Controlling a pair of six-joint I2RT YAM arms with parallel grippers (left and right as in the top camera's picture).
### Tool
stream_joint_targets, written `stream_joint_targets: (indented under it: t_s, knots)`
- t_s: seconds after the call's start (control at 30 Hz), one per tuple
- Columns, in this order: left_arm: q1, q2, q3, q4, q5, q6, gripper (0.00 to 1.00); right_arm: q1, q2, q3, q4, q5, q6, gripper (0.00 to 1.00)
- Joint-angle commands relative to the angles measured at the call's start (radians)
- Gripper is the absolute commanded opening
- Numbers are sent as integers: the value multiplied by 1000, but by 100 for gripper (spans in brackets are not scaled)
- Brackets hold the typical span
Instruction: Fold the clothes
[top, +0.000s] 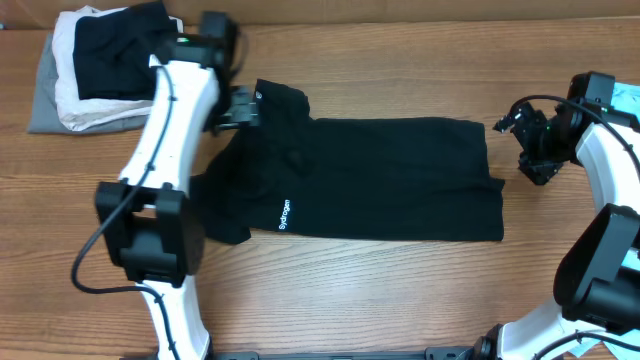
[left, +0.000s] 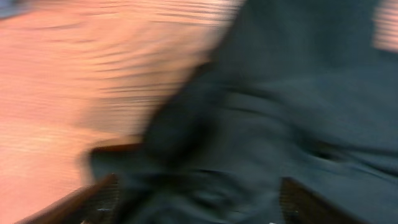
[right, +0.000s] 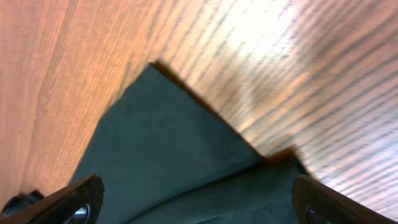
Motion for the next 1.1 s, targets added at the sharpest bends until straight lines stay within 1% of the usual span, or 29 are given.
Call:
stream_joint_targets:
  t_s: [0.0, 0.13, 0.33, 0.47, 0.67, 0.73, 0.87, 0.97, 1.0, 1.07]
  knots:
    - [-76, 8, -8, 7, 209, 40, 91, 15, 2, 13, -5, -9, -5, 100]
    - [-126, 63, -26, 10, 190, -44, 92, 24, 2, 13, 5, -9, -1, 100]
    - [-156, 158, -26, 14, 276, -66, 93, 41, 2, 12, 4, -11, 2, 100]
    - [-163, 206, -26, 22, 275, -82, 93, 53, 2, 12, 6, -7, -3, 100]
    - [-163, 222, -26, 92, 277, -89, 88, 56, 2, 12, 7, 11, -4, 100]
    - [-163, 222, -26, 100, 276, -89, 84, 58, 2, 11, 5, 11, -5, 100]
    - [-163, 229, -26, 119, 274, -93, 85, 61, 2, 11, 6, 11, -6, 100]
    - [-162, 237, -26, 136, 273, -100, 84, 61, 2, 11, 5, 11, -6, 100]
    - [-162, 237, -27, 142, 271, -100, 83, 61, 2, 11, 5, 11, -6, 100]
    - [-162, 237, -27, 156, 272, -100, 75, 61, 2, 11, 6, 11, -6, 100]
